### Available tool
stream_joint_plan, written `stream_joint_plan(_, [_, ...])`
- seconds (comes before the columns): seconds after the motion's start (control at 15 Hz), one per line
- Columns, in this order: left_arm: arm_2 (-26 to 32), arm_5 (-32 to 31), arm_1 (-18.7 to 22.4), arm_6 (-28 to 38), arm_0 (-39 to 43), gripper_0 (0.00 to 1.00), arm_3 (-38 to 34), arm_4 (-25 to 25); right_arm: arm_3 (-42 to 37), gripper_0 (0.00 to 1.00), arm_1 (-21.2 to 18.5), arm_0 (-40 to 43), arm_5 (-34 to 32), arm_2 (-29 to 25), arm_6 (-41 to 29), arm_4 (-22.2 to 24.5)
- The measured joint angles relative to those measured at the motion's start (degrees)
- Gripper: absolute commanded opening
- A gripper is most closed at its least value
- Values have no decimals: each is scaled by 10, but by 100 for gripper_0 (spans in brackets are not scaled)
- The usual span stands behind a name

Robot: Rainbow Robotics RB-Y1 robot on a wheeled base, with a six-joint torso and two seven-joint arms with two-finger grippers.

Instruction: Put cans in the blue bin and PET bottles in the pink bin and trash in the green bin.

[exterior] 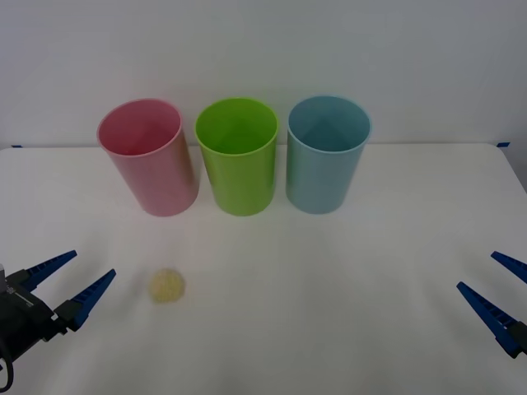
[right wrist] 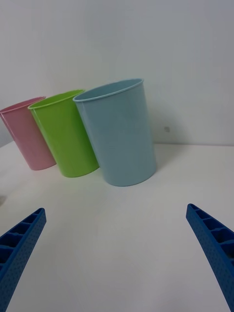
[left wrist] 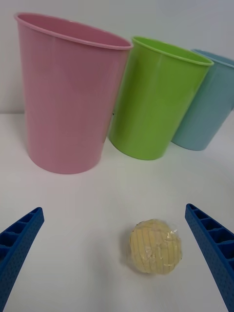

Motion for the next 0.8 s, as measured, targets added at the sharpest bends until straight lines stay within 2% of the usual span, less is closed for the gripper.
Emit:
stream_joint_plan(0.13, [-39, 66, 31, 29, 8, 100, -20, -5, 0, 100, 0, 0, 0, 0, 0, 0])
stream_joint_plan(0.4, [-129, 244, 121, 46, 31, 100, -68, 6, 0, 100, 0, 0, 0, 0, 0, 0])
stream_joint_plan(0.67, [-223, 410, 237, 71, 65, 100, -121, 26, 0, 100, 0, 0, 0, 0, 0, 0])
stream_joint_plan(0.8, [-263, 474, 302, 116, 78, 100, -150, 32, 0, 100, 0, 0, 0, 0, 0, 0])
